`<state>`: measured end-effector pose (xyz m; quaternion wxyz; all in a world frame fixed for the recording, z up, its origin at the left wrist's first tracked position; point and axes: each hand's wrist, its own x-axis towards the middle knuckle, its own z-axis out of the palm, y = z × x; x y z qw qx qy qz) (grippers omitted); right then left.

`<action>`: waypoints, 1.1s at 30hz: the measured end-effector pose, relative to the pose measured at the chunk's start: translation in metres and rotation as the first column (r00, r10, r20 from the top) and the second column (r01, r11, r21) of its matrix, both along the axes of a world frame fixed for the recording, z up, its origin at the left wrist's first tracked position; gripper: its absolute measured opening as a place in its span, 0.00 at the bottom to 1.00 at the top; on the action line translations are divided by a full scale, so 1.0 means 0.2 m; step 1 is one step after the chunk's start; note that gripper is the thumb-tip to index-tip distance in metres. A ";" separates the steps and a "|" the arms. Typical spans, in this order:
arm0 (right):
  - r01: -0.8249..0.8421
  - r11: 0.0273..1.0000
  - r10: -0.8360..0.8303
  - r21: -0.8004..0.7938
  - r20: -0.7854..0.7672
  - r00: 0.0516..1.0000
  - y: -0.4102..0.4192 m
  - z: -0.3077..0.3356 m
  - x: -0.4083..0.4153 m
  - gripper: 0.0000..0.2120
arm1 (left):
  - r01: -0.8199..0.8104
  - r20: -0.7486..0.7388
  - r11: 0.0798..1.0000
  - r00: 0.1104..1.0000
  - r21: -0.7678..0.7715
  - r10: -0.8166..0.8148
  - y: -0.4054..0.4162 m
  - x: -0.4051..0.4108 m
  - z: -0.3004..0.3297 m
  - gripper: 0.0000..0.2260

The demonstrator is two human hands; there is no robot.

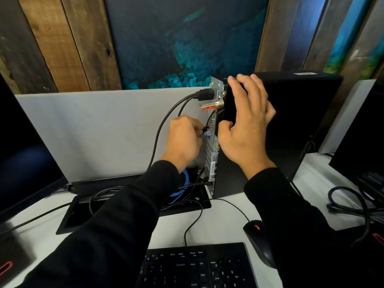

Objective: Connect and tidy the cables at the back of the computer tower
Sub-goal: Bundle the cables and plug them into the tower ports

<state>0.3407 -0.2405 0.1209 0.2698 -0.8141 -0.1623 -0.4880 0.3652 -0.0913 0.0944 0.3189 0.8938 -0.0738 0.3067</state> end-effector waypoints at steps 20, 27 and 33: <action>-0.022 0.999 0.024 0.042 -0.045 0.999 0.04 0.01 -0.03 0.40 | 0.118 -0.102 0.972 0.985 -0.204 -0.141 -0.03 -0.13 0.05 0.23; -0.101 0.992 0.112 0.075 -0.165 0.980 0.04 -0.29 -0.18 0.34 | 0.253 -0.026 0.965 0.967 -0.074 -0.255 0.13 -0.38 -0.19 0.24; -0.418 0.892 0.238 -0.173 -0.606 0.759 0.05 -0.83 -0.38 0.24 | 0.150 0.138 0.955 0.972 0.254 -0.190 0.36 -0.61 -0.59 0.11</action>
